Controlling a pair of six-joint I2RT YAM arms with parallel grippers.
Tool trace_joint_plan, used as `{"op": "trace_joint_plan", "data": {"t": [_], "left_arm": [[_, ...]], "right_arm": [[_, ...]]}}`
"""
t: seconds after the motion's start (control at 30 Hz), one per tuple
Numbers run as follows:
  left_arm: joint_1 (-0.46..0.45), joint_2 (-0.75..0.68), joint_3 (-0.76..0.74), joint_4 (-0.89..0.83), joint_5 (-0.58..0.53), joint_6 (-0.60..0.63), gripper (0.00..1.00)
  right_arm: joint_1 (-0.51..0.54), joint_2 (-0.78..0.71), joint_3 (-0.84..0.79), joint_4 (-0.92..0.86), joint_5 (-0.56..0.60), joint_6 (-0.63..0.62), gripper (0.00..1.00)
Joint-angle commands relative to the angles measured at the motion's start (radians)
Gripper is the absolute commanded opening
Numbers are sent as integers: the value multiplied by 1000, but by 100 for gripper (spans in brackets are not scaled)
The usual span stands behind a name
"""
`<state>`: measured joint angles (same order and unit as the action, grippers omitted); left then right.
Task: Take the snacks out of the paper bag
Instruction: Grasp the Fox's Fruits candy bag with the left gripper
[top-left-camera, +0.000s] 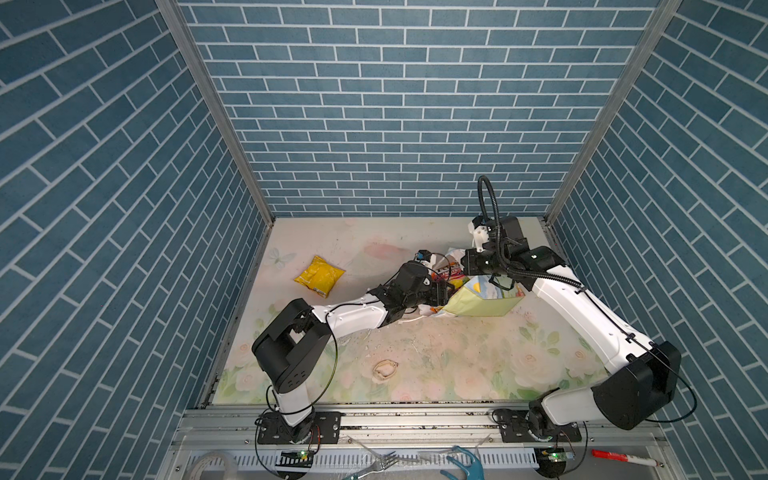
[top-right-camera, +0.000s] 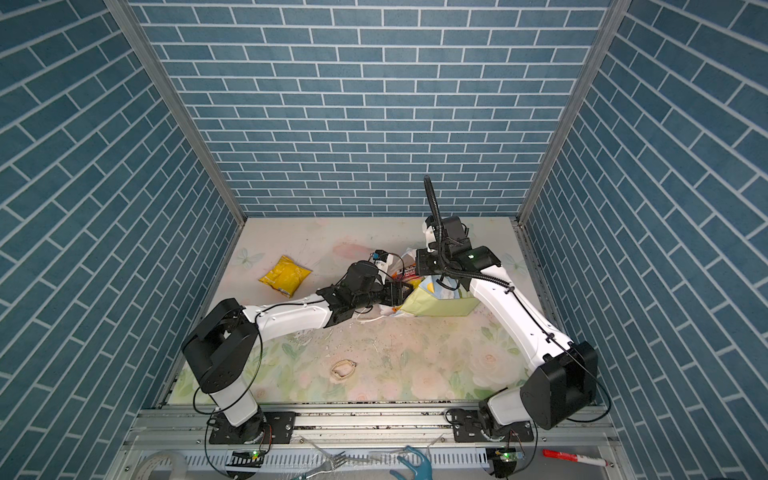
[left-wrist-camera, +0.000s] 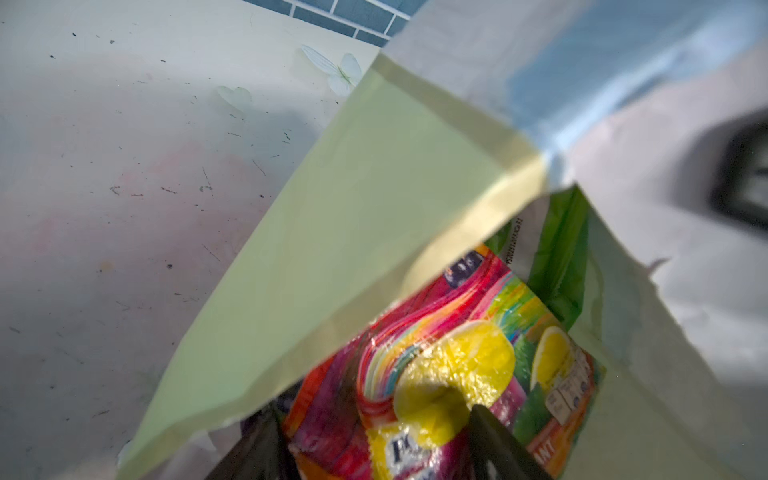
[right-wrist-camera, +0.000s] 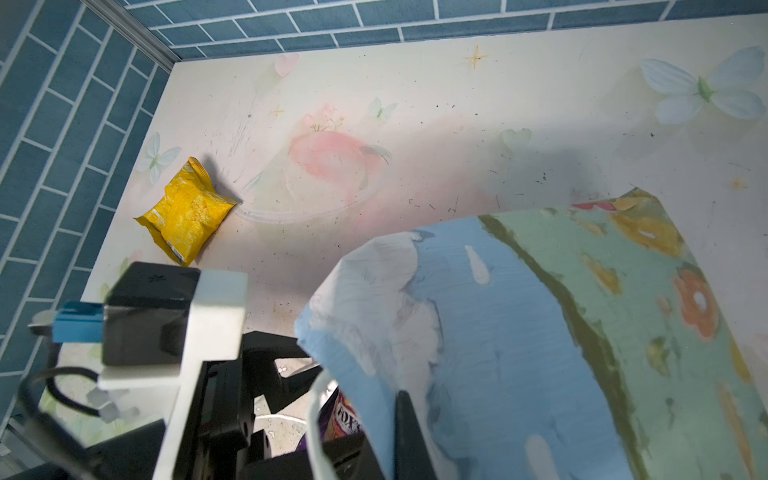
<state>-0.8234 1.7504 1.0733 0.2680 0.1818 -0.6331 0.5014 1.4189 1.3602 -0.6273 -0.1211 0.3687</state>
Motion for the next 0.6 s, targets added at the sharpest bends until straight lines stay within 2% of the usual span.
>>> {"op": "trace_joint_plan", "data": {"t": [0.0, 0.57], "left_arm": [[-5, 20, 19, 32, 1, -7, 68], [-5, 54, 27, 49, -9, -11, 40]], "right_arm": [[5, -52, 10, 119, -29, 38, 0], [18, -20, 23, 143, -34, 49, 0]]}}
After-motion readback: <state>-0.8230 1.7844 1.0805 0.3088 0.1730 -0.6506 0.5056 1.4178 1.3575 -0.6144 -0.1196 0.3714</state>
